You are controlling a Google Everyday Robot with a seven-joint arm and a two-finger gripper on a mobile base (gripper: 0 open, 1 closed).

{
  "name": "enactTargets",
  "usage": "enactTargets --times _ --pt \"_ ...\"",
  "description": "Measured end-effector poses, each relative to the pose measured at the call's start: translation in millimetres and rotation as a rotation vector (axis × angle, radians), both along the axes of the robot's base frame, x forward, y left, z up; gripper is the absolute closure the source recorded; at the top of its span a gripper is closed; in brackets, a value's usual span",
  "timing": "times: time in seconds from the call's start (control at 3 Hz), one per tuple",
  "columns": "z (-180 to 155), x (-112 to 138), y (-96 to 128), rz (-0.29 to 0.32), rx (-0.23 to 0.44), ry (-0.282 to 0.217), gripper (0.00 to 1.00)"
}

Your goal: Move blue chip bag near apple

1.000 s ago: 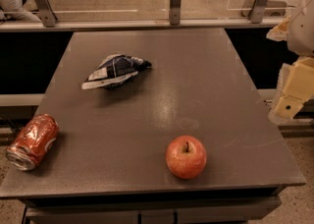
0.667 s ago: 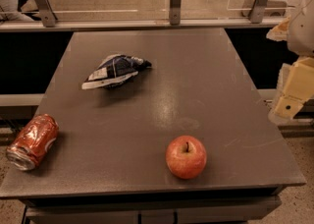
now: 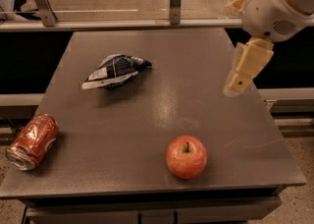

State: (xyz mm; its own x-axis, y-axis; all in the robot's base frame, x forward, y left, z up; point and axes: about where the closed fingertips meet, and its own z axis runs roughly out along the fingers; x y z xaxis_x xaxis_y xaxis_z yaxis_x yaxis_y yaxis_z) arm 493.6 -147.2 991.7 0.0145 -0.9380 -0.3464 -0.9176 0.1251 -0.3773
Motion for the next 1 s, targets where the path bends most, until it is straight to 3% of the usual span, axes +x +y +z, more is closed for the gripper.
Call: enactTargets --times 0.33,0.67,1.0 --pt "-9.3 43.4 71.4 0.158 0.047 -0.018 0.00" --pt "-38.1 79.8 152.9 0.273 0.078 0.001 0.00" --pt "-64.7 104.1 212.4 0.336 0.102 0.021 0.00"
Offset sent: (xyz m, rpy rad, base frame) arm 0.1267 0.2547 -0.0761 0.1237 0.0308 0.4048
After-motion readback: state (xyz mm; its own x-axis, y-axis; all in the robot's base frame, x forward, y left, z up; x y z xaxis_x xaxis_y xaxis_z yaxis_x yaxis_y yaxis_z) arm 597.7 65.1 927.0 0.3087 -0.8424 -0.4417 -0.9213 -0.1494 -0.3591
